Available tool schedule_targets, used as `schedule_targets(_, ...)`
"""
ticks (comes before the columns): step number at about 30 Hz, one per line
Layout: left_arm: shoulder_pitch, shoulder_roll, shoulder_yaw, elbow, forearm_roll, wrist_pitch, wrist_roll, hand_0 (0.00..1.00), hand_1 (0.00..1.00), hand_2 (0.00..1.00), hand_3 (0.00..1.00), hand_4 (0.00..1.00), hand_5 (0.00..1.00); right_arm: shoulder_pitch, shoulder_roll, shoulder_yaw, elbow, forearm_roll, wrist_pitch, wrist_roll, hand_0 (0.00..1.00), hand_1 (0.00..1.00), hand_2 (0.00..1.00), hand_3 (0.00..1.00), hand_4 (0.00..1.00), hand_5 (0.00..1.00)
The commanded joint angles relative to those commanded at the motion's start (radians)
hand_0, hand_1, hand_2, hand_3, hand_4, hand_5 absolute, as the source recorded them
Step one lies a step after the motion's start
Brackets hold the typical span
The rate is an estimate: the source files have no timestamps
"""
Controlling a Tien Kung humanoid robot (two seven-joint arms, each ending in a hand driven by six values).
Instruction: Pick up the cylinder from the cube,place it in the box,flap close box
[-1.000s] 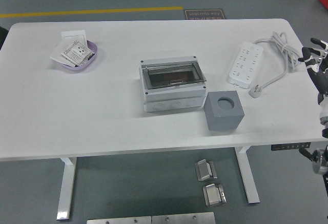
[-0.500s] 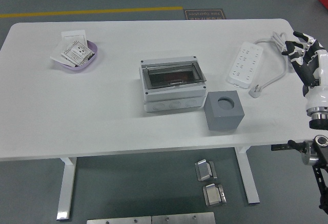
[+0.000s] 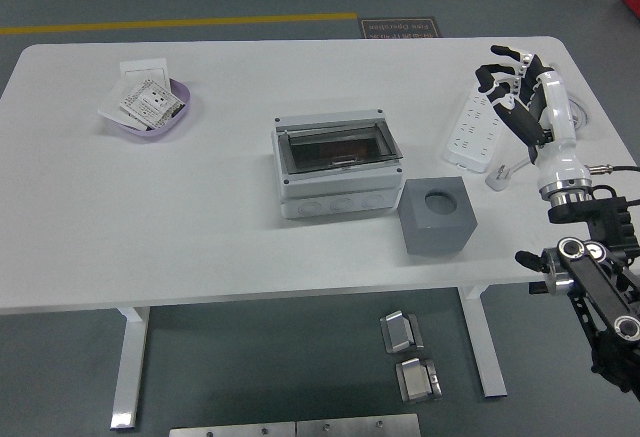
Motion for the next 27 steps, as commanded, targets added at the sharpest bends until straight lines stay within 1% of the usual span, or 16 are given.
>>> schedule_targets(5,-0.007,-0.002,-0.003,0.000,0.004,-0.001,-0.003,0.677,0.682,0.585,0.646,0.616,0.404,0.028,-0.001,-0.029,-0.005,-0.031,-0.001,-0.010,0.614,0.462,0.597,0.708,0.969,0.625)
schedule_targets(9,-0.010,-0.003,-0.001,0.000,0.002,-0.003,-0.005,0.677,0.681,0.584,0.645,0.614,0.403,0.018,-0.004,-0.034,0.007,-0.036,-0.001,-0.014,0.614,0.462,0.594,0.708,0.960,0.625)
schedule_targets(17,-0.007,-0.006,0.010,0.000,-0.015,-0.008,-0.005,0.677,0.682,0.584,0.645,0.613,0.400,-0.072,-0.004,0.025,0.072,-0.043,-0.004,-0.016,0.615,0.468,0.607,0.710,0.966,0.627)
schedule_targets(22,-0.006,0.002,0.009,0.000,-0.017,-0.009,-0.003,0.677,0.682,0.584,0.645,0.612,0.398,-0.128,-0.004,0.073,0.109,-0.045,-0.006,-0.018,0.616,0.468,0.608,0.710,0.963,0.628)
schedule_targets(27,-0.009,0.008,0.005,0.000,-0.019,-0.010,0.001,0.676,0.682,0.584,0.644,0.611,0.399,-0.188,0.006,0.115,0.153,-0.044,-0.009,-0.019,0.618,0.468,0.609,0.710,0.958,0.626)
